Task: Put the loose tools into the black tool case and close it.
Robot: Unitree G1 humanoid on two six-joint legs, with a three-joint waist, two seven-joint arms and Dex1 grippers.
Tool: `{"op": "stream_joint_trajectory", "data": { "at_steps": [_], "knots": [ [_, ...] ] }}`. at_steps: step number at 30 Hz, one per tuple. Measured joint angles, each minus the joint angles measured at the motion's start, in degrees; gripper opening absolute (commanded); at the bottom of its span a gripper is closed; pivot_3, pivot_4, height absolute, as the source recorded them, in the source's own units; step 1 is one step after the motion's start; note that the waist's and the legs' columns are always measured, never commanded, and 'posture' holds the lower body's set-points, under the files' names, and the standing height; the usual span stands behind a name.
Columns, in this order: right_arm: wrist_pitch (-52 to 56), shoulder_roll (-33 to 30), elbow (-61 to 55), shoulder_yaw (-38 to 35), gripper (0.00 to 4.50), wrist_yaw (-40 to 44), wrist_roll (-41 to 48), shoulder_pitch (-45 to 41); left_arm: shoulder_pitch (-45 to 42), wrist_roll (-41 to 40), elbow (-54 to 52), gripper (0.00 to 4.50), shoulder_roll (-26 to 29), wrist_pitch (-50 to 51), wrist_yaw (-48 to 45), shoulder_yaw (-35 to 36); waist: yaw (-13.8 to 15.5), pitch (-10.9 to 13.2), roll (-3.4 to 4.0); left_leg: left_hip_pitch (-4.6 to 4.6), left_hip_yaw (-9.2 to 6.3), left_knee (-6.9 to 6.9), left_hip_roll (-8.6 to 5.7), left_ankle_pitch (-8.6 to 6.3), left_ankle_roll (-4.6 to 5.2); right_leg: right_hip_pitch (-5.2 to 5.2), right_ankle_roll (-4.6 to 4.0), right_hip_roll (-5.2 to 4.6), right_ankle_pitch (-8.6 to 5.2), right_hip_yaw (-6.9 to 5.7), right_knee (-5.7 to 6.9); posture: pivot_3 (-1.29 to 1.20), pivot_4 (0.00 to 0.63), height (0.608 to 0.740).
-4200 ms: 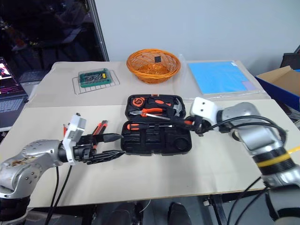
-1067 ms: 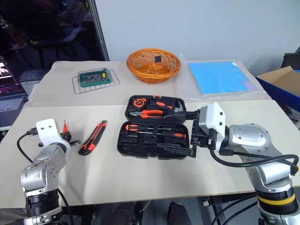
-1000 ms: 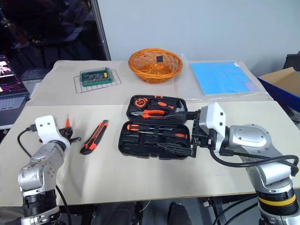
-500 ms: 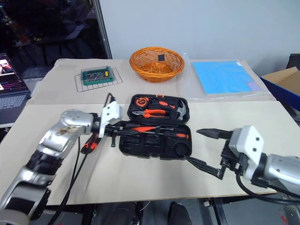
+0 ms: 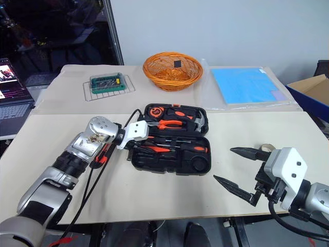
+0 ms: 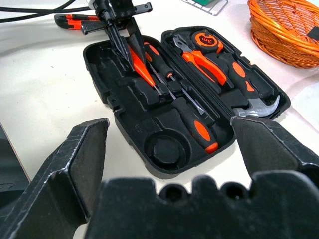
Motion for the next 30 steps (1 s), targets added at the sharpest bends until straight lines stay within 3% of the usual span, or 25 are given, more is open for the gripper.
{"op": "stream_joint_trajectory", "data": {
  "at_steps": [3, 5, 8, 9, 10, 13, 18, 19, 30],
  "knots": [
    [-0.05, -0.01, 0.01, 0.3, 4.5, -0.17, 0.0, -0.45, -0.24, 0.42, 0.89, 0.48, -0.39, -0.77, -0.3, 0.06, 0.05, 0.0, 0.0, 0.09, 0.0, 0.02, 0.0, -0.01, 0.0, 0.11, 0.02, -0.01, 0.0, -0.01, -0.01, 0.0, 0.15, 0.74],
    [-0.05, -0.02, 0.01, 0.65, 4.5, -0.28, 0.0, -1.02, -0.33, 0.75, 1.21, 1.49, -0.62, -1.04, -0.45, 0.28, 0.02, 0.0, 0.0, 0.11, 0.0, 0.02, 0.0, -0.01, 0.0, 0.14, 0.02, -0.03, 0.0, -0.01, -0.01, 0.0, 0.15, 0.74],
    [-0.05, -0.07, 0.03, 1.57, 4.5, -0.3, 0.0, -1.37, -0.1, -0.06, 1.95, 2.49, -1.52, -0.75, -0.52, 1.45, 0.05, 0.0, -0.01, 0.11, -0.01, 0.02, 0.0, -0.01, 0.01, 0.13, 0.03, -0.03, 0.01, -0.02, -0.01, 0.0, 0.15, 0.74],
    [-0.05, -0.07, 0.05, 1.71, 4.5, -0.31, -0.01, -1.41, 0.04, -1.08, 1.82, 2.78, -2.02, -0.47, -0.57, 2.68, 0.05, 0.01, -0.01, 0.1, -0.01, 0.02, 0.0, -0.02, 0.02, 0.13, 0.03, -0.04, 0.0, -0.02, -0.01, 0.0, 0.15, 0.74],
    [-0.05, -0.07, 0.04, 1.77, 4.5, -0.31, 0.0, -1.43, 0.16, -1.97, 1.49, 2.78, -2.1, 0.15, -0.67, 3.37, 0.03, 0.01, -0.01, 0.1, -0.01, 0.02, 0.0, -0.02, 0.03, 0.13, 0.03, -0.04, 0.0, -0.01, -0.02, 0.0, 0.15, 0.74],
    [-0.14, -0.01, 0.06, 2.01, 4.5, -0.32, -0.09, -1.34, 1.87, -9.62, -3.88, 2.16, -1.97, 8.49, -1.33, 10.13, -0.24, 0.0, 0.0, 0.1, -0.01, 0.03, 0.01, -0.05, 0.1, 0.12, 0.23, -0.04, 0.12, 0.0, 0.0, 0.0, 0.15, 0.74],
    [-0.77, 0.22, 0.16, 3.85, 4.5, -0.94, -0.35, -2.11, 4.98, -15.39, -10.1, 0.24, -3.89, 17.19, 3.79, 16.25, -0.22, 0.0, 0.01, 0.18, -0.03, 0.08, 0.0, -0.05, 0.1, 0.23, 0.39, -0.03, 0.2, 0.0, 0.01, 0.0, 0.15, 0.74],
    [-0.83, 0.21, 0.21, 4.53, 4.5, -1.1, -0.5, -2.33, 6.42, -15.69, -11.09, 0.05, -4.86, 18.65, 5.91, 16.49, -0.19, 0.0, 0.0, 0.2, -0.03, 0.1, 0.0, -0.05, 0.1, 0.27, 0.4, -0.03, 0.2, 0.0, -0.01, 0.0, 0.15, 0.74],
    [-0.98, 0.2, 0.79, 6.69, 4.5, -2.2, -1.05, -3.74, 13.17, -12.08, -15.79, 0.05, -6.42, 22.45, 19.69, 16.06, -0.04, 0.0, 0.0, 0.2, -0.03, 0.11, -0.03, -0.06, 0.08, 0.28, 0.37, -0.08, 0.21, 0.01, -0.01, 0.0, 0.15, 0.74]
  ]
}}
